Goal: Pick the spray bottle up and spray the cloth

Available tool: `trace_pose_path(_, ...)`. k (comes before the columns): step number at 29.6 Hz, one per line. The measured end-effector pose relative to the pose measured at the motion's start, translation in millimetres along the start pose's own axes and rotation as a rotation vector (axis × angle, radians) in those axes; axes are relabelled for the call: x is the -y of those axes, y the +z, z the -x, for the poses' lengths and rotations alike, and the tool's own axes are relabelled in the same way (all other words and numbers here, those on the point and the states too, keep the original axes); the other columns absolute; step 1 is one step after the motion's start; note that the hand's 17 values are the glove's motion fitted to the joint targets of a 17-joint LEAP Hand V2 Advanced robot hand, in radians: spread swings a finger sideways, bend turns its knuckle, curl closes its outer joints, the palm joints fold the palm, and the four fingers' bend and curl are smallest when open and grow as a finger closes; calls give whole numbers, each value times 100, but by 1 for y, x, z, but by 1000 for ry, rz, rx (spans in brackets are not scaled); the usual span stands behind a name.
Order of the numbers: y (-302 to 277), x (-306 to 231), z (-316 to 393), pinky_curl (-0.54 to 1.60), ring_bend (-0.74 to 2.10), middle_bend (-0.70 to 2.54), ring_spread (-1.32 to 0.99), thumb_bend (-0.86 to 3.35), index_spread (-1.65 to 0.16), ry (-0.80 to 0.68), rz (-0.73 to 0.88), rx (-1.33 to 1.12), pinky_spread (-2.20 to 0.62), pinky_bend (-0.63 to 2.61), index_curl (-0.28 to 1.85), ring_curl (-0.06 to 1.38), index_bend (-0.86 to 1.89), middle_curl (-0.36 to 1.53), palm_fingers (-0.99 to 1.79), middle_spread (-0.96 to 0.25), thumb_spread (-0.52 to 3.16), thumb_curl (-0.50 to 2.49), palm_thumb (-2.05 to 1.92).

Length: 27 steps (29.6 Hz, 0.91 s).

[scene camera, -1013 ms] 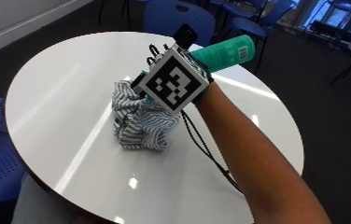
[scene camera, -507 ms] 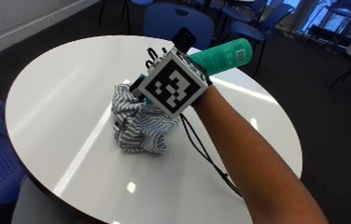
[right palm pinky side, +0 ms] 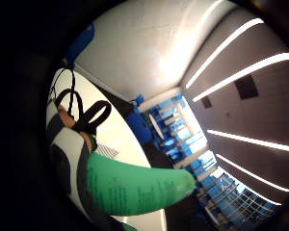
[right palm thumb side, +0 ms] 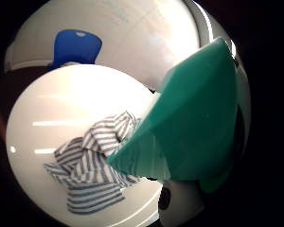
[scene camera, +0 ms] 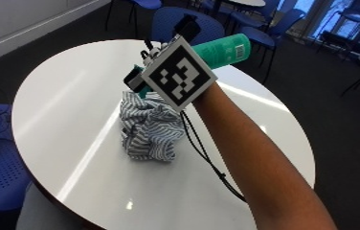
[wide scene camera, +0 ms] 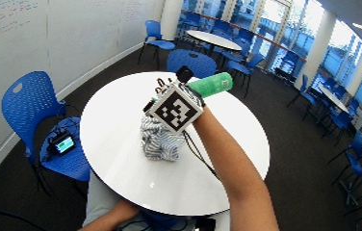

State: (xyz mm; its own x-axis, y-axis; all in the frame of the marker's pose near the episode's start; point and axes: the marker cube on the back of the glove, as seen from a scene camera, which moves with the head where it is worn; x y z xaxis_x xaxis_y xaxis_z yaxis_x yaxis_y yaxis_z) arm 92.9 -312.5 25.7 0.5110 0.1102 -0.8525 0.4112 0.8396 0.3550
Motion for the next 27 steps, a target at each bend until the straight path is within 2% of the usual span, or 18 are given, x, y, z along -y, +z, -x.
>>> trace_pose_path(13,-14,47,0,37,64,47,-19,-3,-29,171,-67,351,-26,45,54,44,22,49,137,-22,56,72,84)
trace_pose_path(22,-35,78,3,37,64,46,-20,-3,-29,346,-168,585,-26,45,54,44,22,49,136,-22,60,71,85)
trace_pose_path(27,-39,96,-6,37,63,46,-20,-3,-29,507,-208,774,-26,45,54,44,21,49,136,-22,60,70,85)
